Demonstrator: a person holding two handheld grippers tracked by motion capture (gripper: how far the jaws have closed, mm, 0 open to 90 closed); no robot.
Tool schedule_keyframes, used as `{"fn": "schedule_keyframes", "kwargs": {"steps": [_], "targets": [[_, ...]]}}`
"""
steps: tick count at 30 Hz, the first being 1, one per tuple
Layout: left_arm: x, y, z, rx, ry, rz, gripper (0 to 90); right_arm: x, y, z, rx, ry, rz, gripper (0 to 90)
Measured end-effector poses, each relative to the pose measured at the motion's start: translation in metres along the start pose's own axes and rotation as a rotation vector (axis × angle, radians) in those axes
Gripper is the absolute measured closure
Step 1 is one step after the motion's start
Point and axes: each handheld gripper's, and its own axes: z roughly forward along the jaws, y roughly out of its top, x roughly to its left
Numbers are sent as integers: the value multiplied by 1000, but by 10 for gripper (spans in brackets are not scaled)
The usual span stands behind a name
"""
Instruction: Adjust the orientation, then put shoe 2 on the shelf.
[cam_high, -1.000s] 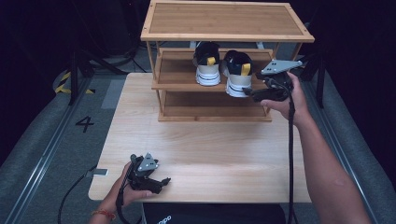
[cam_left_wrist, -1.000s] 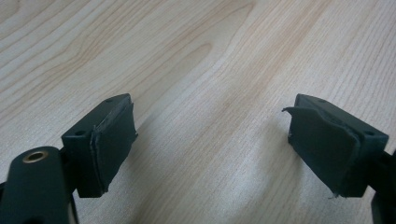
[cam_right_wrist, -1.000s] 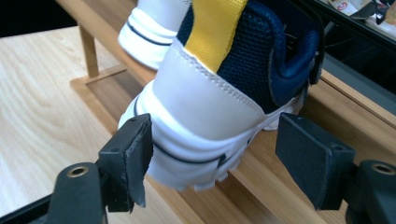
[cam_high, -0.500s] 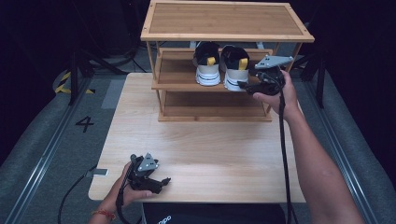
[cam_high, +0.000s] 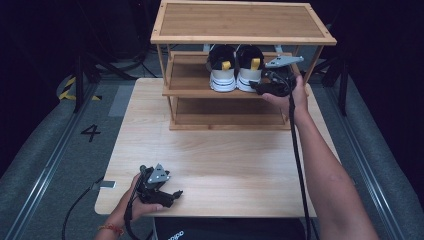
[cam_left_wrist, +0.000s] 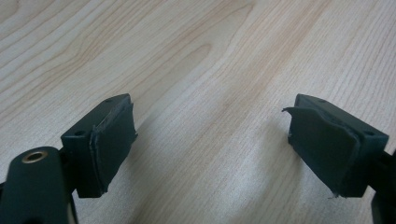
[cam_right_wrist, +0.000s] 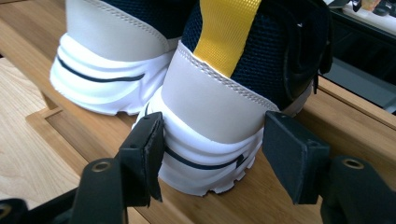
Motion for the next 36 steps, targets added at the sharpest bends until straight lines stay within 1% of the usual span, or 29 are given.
{"fn": "schedule_keyframes", "kwargs": {"steps": [2,4,6,8,10,11,12,14,17,19,20,21,22,26,27,30,32,33,34,35,36], "targets": [[0,0,0,0,0,0,150,-1,1,1,4,-2,2,396],[0,0,0,0,-1,1,150,-1,1,4,11,0,21,374],[0,0,0,0,0,2,150,0,1,7,16,-5,22,342],[0,0,0,-2,0,-2,150,2,1,7,23,-11,18,347],[0,0,0,-3,-1,0,151,3,0,5,26,-10,3,369],[0,0,0,-2,-1,0,151,3,-1,4,34,-10,-5,358],[0,0,0,-2,-2,-1,151,3,-2,1,49,1,-15,346],[0,0,0,-3,-2,0,151,3,-4,-3,59,21,-40,339],[0,0,0,-2,-2,1,151,6,-7,-10,84,15,-72,322],[0,0,0,-4,-3,3,151,7,-9,-17,93,11,-85,311],[1,0,0,-3,-4,4,151,7,-11,-20,96,17,-87,308],[1,0,0,-3,-7,3,150,8,-13,-24,104,26,-99,301],[1,0,1,-2,-8,5,149,8,-16,-28,110,23,-113,299],[1,1,1,-2,-10,6,149,11,-27,-38,130,28,-143,297],[1,1,1,-2,-10,6,149,13,-29,-40,143,34,-144,294],[1,1,1,-2,-12,7,149,16,-40,-45,173,40,-182,290],[2,1,1,-2,-14,7,149,19,-48,-51,179,50,-184,289],[2,1,1,-2,-14,7,149,19,-48,-51,179,50,-184,289],[2,1,1,-2,-14,7,149,20,-53,-55,185,62,-193,285],[2,1,1,-2,-14,7,148,23,-61,-59,194,64,-195,285],[2,1,1,-2,-14,6,149,24,-66,-61,203,67,-195,284]]}}
